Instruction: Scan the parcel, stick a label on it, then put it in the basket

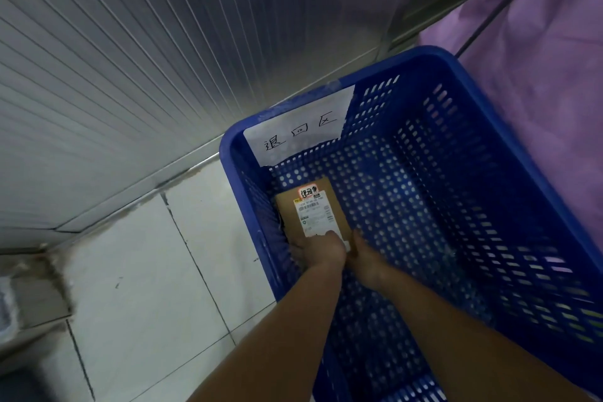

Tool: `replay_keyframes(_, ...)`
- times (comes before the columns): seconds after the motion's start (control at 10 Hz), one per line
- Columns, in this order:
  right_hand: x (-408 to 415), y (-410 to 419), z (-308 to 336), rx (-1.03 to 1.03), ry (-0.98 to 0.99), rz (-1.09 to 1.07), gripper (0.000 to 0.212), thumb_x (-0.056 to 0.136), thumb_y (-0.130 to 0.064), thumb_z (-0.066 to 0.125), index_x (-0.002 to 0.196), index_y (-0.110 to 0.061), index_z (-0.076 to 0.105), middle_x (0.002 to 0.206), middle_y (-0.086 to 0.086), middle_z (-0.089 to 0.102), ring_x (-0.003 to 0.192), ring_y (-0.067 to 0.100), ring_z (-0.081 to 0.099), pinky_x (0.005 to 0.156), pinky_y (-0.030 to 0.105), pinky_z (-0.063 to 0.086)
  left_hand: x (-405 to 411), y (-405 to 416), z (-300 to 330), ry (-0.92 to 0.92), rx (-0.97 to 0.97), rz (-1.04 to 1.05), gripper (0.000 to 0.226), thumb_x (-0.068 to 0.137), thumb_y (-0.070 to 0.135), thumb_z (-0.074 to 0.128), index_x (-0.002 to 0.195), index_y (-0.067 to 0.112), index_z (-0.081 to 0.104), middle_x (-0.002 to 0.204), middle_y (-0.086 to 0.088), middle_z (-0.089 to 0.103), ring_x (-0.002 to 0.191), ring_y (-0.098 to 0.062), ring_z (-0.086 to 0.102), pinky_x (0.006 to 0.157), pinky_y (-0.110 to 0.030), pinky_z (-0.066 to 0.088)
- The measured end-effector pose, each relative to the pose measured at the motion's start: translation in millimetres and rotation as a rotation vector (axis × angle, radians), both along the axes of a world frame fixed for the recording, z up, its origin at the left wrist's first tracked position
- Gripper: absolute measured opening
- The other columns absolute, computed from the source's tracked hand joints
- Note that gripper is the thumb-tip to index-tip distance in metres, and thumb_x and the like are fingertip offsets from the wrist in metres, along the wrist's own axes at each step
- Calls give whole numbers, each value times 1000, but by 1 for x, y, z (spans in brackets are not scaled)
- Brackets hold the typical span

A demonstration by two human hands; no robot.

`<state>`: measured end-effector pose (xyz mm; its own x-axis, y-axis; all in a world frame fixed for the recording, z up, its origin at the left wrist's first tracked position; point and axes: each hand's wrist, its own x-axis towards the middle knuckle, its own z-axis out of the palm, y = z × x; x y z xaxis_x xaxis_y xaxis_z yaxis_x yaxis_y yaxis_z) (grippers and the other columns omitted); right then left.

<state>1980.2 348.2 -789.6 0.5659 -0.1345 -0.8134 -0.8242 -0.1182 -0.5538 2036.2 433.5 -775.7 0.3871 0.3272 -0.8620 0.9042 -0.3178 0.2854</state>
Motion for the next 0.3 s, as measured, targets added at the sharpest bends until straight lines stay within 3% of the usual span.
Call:
replay_keyframes(0.1, -9, -9, 11, -10, -34, 72, 22, 112, -24, 42, 133, -30, 48, 137, 0, 60, 120, 20, 59, 111, 26, 43, -5, 5, 16, -60, -37, -84, 86, 92, 34, 60, 161, 2, 19, 162, -17, 27, 143, -36, 39, 117, -49, 38)
replay_keyframes(0.2, -8, -28, 69, -92, -46, 192, 46, 109, -28, 49, 153, -28, 36, 141, -5, 53, 118, 14, 55, 112, 26, 39, -9, 17, 56, -168, -126, -225, 67, 86, 34, 60, 146, 9, 44, 141, -8, 57, 122, -32, 59, 104, -45, 53)
replay_keyframes(0.3, -11, -46, 110, -196, -34, 250, 62, 109, -23, 48, 164, -19, 19, 155, 4, 45, 127, 16, 49, 115, 25, 35, -13, 27, 87, -202, -198, -341, 59, 95, 29, 63, 148, 14, 43, 142, -6, 61, 122, -28, 62, 105, -45, 55)
